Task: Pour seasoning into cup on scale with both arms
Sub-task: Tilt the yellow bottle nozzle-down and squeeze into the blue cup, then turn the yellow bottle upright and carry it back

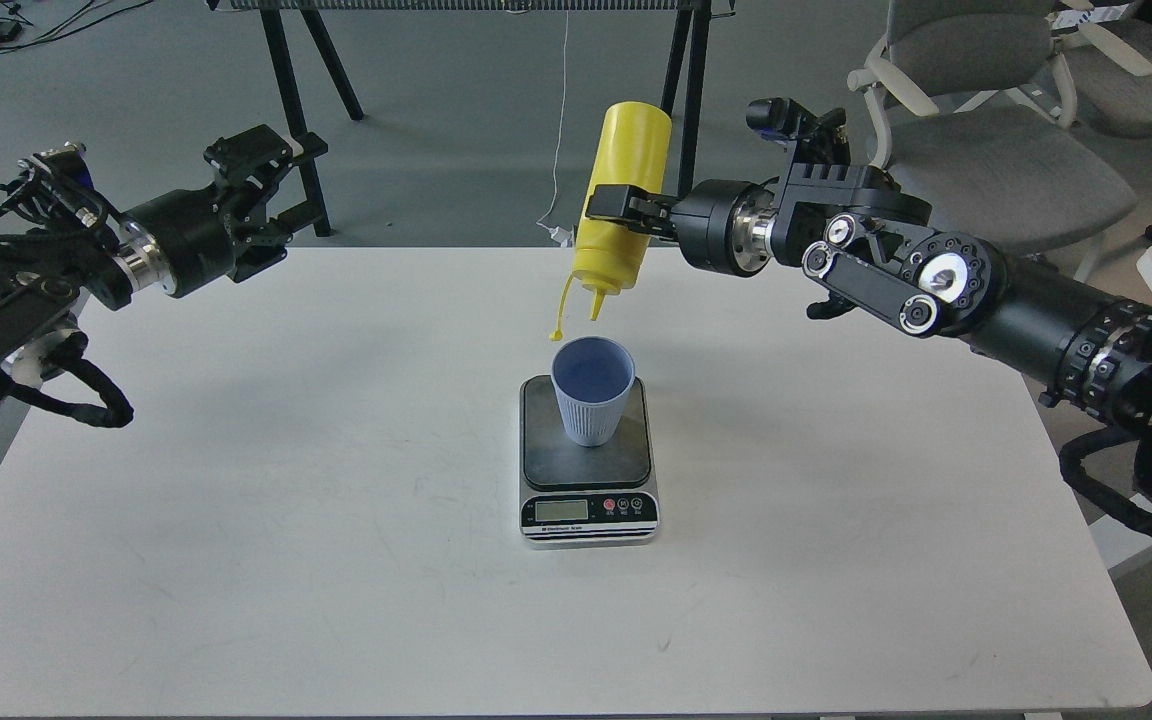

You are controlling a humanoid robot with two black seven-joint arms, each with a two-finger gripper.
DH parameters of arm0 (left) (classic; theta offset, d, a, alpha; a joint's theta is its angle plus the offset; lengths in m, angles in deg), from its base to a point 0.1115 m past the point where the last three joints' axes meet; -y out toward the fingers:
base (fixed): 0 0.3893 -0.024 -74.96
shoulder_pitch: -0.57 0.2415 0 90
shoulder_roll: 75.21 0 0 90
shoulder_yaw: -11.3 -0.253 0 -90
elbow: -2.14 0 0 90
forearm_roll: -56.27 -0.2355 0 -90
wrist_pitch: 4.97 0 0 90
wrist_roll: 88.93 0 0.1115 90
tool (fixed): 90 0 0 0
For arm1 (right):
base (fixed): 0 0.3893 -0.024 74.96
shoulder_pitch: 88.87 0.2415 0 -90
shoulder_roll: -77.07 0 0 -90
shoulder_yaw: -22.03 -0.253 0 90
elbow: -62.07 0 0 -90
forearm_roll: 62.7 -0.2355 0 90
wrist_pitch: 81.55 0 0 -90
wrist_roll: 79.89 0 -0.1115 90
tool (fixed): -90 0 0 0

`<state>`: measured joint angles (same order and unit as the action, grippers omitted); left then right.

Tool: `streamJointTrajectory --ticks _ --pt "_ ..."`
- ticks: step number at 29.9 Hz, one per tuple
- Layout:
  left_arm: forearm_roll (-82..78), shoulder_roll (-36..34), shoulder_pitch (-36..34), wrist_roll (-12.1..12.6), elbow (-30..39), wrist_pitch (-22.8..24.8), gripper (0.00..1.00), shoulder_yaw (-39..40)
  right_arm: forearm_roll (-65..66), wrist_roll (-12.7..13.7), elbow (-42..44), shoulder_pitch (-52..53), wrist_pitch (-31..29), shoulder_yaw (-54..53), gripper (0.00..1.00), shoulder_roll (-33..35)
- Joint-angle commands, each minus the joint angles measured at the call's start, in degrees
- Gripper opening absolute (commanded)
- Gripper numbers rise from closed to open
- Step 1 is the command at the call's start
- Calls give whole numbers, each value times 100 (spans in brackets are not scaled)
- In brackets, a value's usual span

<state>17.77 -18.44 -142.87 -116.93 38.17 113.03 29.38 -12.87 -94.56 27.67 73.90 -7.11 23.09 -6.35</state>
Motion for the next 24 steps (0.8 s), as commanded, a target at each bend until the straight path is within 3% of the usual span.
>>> streamJointTrajectory --ticks 1,10,18,24 --pt "0 0 0 0 0 0 89 2 0 -1 74 -8 0 9 2 -16" --pt "9 -9 0 0 0 0 89 11 -167 8 109 18 0 -193 2 -43" --pt "9 35 9 0 35 0 89 72 -1738 96 39 -43 -175 -1976 2 325" --pt "0 26 -53 0 35 0 89 37 -3653 455 -5 -61 -605 -3601 2 870"
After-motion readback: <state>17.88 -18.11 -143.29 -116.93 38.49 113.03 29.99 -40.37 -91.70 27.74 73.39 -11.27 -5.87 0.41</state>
